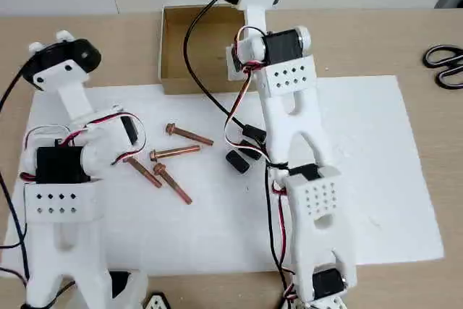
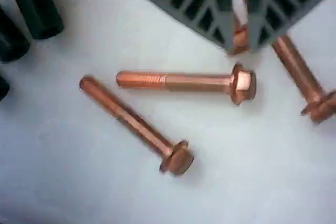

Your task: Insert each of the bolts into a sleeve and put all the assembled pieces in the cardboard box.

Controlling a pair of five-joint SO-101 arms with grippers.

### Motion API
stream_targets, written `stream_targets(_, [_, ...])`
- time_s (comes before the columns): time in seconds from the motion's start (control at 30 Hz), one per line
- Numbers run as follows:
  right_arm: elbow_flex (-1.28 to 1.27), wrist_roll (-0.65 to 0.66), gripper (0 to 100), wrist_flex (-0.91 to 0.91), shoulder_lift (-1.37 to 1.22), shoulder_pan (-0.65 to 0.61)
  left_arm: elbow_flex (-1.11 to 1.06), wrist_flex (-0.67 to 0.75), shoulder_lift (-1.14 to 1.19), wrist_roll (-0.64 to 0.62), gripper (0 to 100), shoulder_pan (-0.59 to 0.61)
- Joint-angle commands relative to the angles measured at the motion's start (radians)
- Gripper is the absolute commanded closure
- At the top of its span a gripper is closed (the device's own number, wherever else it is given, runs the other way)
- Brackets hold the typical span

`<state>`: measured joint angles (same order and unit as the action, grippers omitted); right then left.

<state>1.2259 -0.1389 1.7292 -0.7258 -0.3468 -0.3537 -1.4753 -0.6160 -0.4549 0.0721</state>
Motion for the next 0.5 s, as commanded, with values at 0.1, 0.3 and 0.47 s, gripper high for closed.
stream_targets(0.1, [-0.368, 0.296, 79.0, 0.012, 0.237, -0.001, 0.035, -0.106, -0.006, 0.002, 99, 0.003])
stream_targets(0.3, [-0.453, 0.428, 79.0, 0.010, 0.282, -0.027, 0.035, -0.158, -0.005, 0.003, 99, 0.006])
stream_targets(0.47, [-0.457, 0.554, 79.0, 0.015, 0.246, -0.039, 0.035, -0.150, -0.008, 0.089, 99, 0.003])
